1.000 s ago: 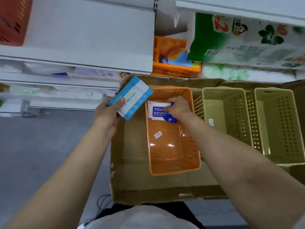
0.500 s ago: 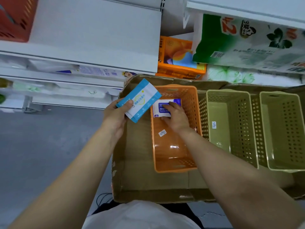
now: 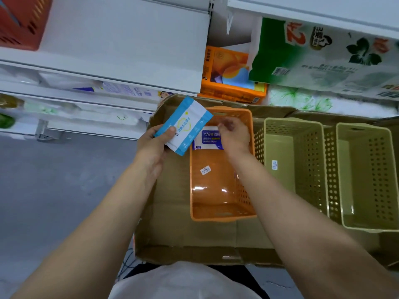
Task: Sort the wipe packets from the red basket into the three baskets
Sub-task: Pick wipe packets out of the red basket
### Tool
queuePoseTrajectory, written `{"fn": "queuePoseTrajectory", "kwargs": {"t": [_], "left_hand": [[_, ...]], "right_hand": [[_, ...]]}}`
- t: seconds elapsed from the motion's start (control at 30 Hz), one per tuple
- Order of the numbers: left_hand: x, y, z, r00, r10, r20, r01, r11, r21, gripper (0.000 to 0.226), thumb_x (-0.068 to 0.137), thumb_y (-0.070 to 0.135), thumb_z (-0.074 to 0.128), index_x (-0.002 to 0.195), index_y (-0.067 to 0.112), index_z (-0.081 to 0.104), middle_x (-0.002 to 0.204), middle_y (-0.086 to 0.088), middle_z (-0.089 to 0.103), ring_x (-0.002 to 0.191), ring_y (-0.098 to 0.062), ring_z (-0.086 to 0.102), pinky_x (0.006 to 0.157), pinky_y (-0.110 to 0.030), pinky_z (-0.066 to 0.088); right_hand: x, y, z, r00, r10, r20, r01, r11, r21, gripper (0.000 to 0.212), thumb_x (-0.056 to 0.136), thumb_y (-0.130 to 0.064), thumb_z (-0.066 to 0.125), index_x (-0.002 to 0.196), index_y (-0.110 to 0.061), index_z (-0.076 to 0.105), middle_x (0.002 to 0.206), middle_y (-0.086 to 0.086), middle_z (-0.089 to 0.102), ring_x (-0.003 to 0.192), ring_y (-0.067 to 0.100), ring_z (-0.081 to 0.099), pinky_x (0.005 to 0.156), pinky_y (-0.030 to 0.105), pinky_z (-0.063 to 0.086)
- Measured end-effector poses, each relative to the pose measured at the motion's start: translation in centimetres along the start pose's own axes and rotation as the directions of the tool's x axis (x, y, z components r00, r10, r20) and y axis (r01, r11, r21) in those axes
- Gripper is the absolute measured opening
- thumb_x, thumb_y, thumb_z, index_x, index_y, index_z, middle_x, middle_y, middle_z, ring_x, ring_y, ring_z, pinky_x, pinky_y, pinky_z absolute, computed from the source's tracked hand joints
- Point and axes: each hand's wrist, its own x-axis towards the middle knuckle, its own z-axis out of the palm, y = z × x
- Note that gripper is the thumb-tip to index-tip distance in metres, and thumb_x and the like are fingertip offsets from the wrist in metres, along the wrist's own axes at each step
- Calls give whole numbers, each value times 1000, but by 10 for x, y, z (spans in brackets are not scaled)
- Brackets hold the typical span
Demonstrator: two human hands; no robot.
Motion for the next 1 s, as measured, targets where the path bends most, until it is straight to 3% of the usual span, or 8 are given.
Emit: {"fn": "queuePoseTrajectory", "kwargs": {"t": [0.07,0.2,0.33,0.5,0.6,0.73,0.83,1.0], "left_hand": [[-10,-6,13,1000,8,30,-8,1000,-28,35,87,13,71,119,7,57,115,-11,72,100,-20,72,79,-34,60],[-33,-21,56,997,-11,75,17,997,-80,27,86,9,72,110,8,58,105,-11,75,94,-23,74,76,-36,61],[-45,-41,101,993,23,119,-13,996,-85,21,86,6,72,104,9,61,106,-11,74,91,-19,73,69,-27,59],[-59,-80,160,992,35,122,-24,996,-85,26,87,2,70,110,1,59,103,-12,73,94,-22,72,76,-30,60],[-66,-104,188,992,98,75,-100,995,26,25,90,7,69,113,1,63,97,-7,72,85,-14,70,69,-17,55],[-69,-129,208,981,190,43,-194,929,314,32,93,20,67,124,16,60,103,10,66,93,-1,62,75,-11,51],[-61,-151,215,992,120,39,-125,888,442,58,93,36,65,144,19,45,136,-2,58,121,-21,58,101,-42,50],[-51,-166,215,966,257,18,-210,745,633,39,97,23,58,135,29,55,127,-5,62,118,-22,58,103,-44,48]], "right_hand": [[-11,-28,-18,970,181,163,-237,856,460,26,96,-31,60,119,-18,64,112,-1,71,104,15,68,90,33,55],[-23,-43,-54,870,139,473,-377,806,456,13,94,-25,65,102,-16,67,102,5,75,91,18,73,73,31,59],[-15,-26,-102,893,106,437,-341,792,507,7,92,-7,66,97,-10,69,92,6,76,78,15,73,65,25,59],[1,4,-155,906,122,405,-309,844,438,22,86,-3,72,107,-3,68,105,13,74,90,25,72,87,44,59],[15,21,-185,948,158,277,-284,813,508,42,82,5,72,120,-4,57,114,17,71,95,28,72,81,46,60],[29,47,-212,956,198,214,-285,788,545,84,82,8,70,145,-30,31,119,4,64,96,25,71,67,38,61],[36,62,-218,966,234,108,-256,831,493,56,84,5,66,127,-26,48,119,4,61,95,22,69,63,35,60],[55,86,-204,966,255,-51,-234,939,254,24,82,-10,75,86,-17,53,102,3,63,89,21,69,66,35,62]]}}
